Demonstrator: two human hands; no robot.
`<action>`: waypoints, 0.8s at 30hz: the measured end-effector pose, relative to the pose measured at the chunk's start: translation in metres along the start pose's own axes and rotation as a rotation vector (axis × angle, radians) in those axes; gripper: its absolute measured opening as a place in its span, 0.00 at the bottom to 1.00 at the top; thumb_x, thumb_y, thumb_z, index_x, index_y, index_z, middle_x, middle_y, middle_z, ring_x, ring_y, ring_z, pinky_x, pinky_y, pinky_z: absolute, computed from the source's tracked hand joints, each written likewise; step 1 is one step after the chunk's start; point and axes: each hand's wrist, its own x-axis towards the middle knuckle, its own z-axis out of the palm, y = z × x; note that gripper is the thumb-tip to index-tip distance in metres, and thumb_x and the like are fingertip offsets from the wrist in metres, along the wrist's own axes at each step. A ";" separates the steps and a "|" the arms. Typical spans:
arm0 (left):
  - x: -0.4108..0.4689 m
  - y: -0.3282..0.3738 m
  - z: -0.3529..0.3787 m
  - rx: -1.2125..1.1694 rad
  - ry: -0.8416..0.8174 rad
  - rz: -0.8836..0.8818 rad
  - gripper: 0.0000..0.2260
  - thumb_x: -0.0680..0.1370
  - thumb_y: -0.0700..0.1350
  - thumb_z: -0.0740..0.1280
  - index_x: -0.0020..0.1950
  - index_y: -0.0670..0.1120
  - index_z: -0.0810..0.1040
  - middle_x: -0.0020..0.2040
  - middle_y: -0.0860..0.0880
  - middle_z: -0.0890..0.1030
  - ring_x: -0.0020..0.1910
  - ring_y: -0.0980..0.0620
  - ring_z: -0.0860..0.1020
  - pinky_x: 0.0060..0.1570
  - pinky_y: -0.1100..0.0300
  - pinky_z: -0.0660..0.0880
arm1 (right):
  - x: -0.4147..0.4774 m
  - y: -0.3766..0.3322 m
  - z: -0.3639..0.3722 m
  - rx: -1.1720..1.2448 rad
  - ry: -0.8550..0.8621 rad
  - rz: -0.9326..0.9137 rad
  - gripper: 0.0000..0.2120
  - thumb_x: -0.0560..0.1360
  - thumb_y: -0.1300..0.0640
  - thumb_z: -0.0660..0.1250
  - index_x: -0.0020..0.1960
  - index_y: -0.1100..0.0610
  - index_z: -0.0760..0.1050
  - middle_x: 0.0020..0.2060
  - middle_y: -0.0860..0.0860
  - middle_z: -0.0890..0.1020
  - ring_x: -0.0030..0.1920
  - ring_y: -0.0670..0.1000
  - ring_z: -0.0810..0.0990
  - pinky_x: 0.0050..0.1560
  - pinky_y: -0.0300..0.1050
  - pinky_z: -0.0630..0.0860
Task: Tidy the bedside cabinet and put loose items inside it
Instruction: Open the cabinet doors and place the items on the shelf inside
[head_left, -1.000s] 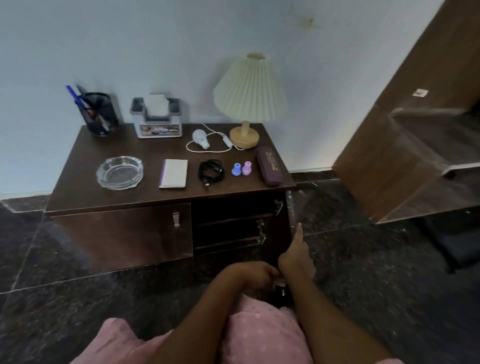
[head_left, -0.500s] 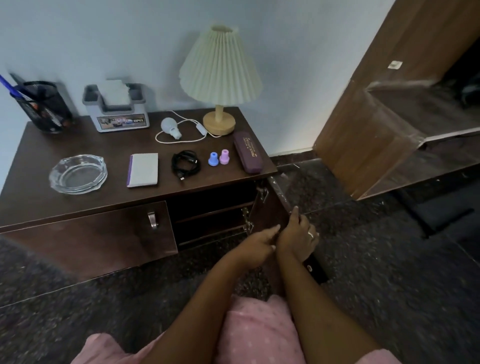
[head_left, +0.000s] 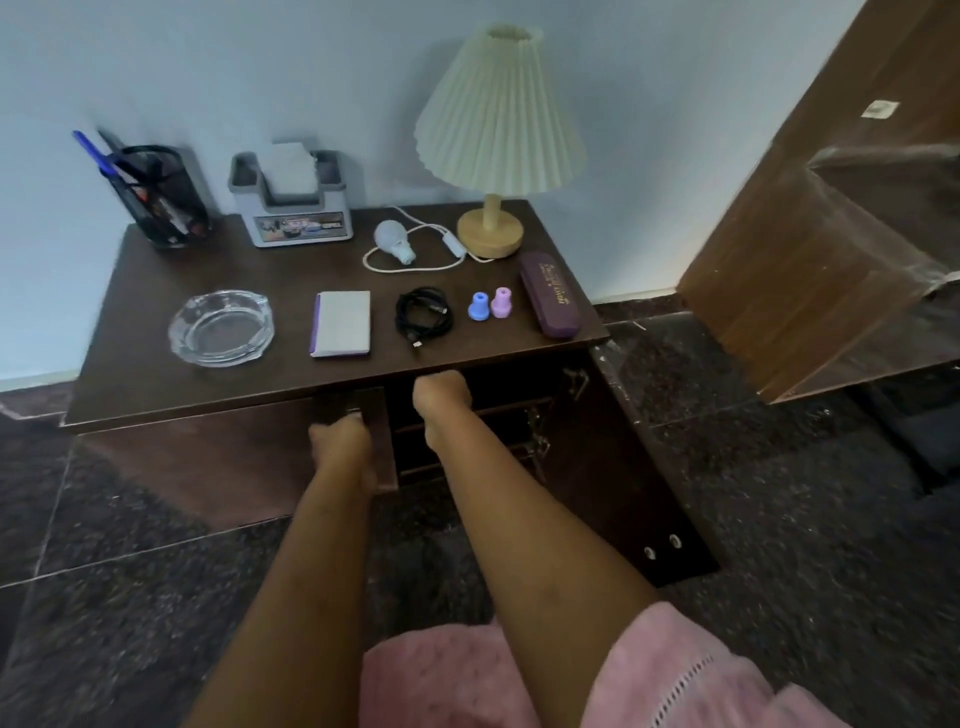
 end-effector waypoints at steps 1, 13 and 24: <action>0.004 0.001 -0.007 -0.065 0.014 -0.030 0.21 0.75 0.36 0.58 0.69 0.38 0.68 0.66 0.35 0.72 0.61 0.36 0.75 0.51 0.45 0.76 | -0.001 0.007 0.012 -0.076 -0.075 -0.023 0.16 0.78 0.63 0.58 0.64 0.64 0.71 0.62 0.62 0.75 0.58 0.59 0.76 0.53 0.47 0.72; 0.007 0.001 -0.006 -0.256 -0.065 -0.066 0.19 0.81 0.46 0.57 0.71 0.39 0.65 0.66 0.36 0.72 0.62 0.37 0.75 0.60 0.42 0.73 | 0.018 0.037 0.039 -0.203 -0.364 -0.199 0.25 0.73 0.68 0.63 0.68 0.54 0.64 0.60 0.58 0.76 0.59 0.57 0.76 0.54 0.49 0.76; -0.009 -0.001 -0.025 -0.233 0.146 -0.127 0.41 0.72 0.48 0.72 0.76 0.43 0.50 0.66 0.37 0.72 0.59 0.39 0.76 0.57 0.43 0.75 | -0.008 0.030 0.025 -0.767 -0.237 -0.357 0.14 0.75 0.64 0.58 0.55 0.65 0.79 0.55 0.61 0.80 0.57 0.61 0.77 0.57 0.48 0.76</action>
